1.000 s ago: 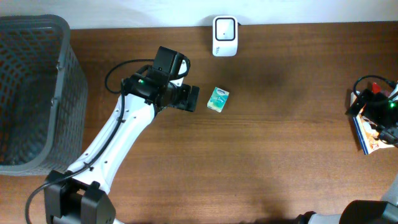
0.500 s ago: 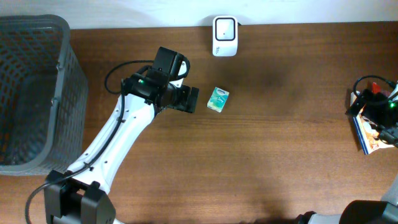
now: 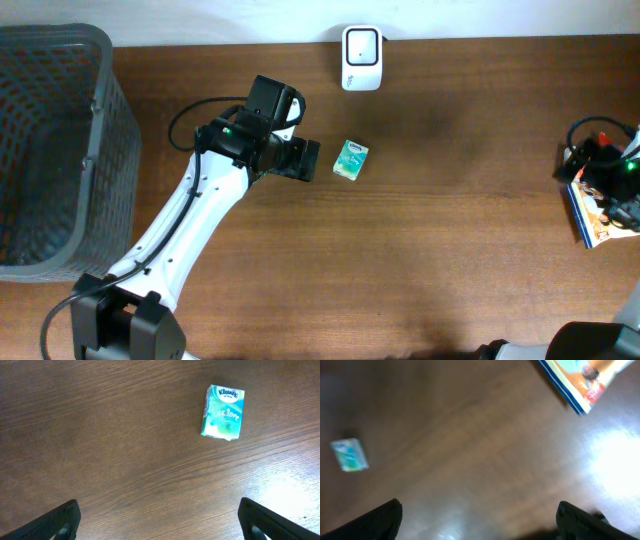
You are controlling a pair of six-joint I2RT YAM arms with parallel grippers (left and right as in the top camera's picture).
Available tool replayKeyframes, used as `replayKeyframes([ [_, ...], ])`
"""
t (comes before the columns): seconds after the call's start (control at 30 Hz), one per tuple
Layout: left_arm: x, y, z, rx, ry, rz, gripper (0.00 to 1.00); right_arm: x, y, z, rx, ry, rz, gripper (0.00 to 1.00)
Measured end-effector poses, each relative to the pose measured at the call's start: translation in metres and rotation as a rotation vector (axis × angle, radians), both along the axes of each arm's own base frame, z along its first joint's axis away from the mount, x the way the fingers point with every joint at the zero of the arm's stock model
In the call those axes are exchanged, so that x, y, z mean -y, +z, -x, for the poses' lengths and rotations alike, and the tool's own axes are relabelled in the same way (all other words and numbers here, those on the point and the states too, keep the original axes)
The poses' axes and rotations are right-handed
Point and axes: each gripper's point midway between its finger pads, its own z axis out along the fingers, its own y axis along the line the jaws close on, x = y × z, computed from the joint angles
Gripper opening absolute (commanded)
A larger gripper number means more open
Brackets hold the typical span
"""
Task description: Scan the item barcode
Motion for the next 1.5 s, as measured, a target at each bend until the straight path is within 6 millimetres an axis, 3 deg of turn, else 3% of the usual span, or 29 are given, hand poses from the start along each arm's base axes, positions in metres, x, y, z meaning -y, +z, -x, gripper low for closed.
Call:
replayKeyframes([
  [0.1,0.0,0.0,0.0,0.0,0.0,0.0,0.99,-0.004,0.006,-0.016,0.081,0.017,-0.03,0.98],
  [0.33,0.0,0.0,0.0,0.0,0.0,0.0,0.99,-0.028,0.014,-0.03,0.159,0.066,-0.145,0.98],
  [0.5,0.0,0.0,0.0,0.0,0.0,0.0,0.99,-0.086,0.005,-0.067,0.183,0.266,-0.197,0.98],
  [0.63,0.0,0.0,0.0,0.0,0.0,0.0,0.99,-0.149,-0.021,-0.108,0.191,0.465,-0.223,0.99],
  [0.77,0.0,0.0,0.0,-0.001,0.0,-0.001,0.99,-0.191,-0.041,-0.141,0.226,0.538,-0.24,0.78],
  [0.9,0.0,0.0,0.0,0.001,0.001,-0.002,0.99,-0.231,-0.067,-0.163,0.213,0.551,-0.277,0.47],
  [1.0,-0.001,0.0,0.0,0.001,0.001,-0.003,0.99,-0.257,-0.1,-0.174,0.159,0.519,-0.318,0.46],
  [1.13,-0.001,0.0,0.0,0.001,0.001,-0.003,0.99,-0.279,-0.154,-0.178,0.049,0.49,-0.363,0.47],
  [1.23,-0.001,0.0,0.0,0.0,0.001,-0.003,0.99,-0.284,-0.184,-0.174,-0.018,0.471,-0.392,0.47],
  [1.3,-0.001,0.0,0.0,0.001,0.001,-0.003,0.99,-0.285,-0.194,-0.173,-0.041,0.467,-0.406,0.47],
  [1.5,-0.001,0.0,0.0,0.0,0.001,-0.003,0.99,-0.291,-0.201,-0.172,-0.027,0.478,-0.441,0.47],
])
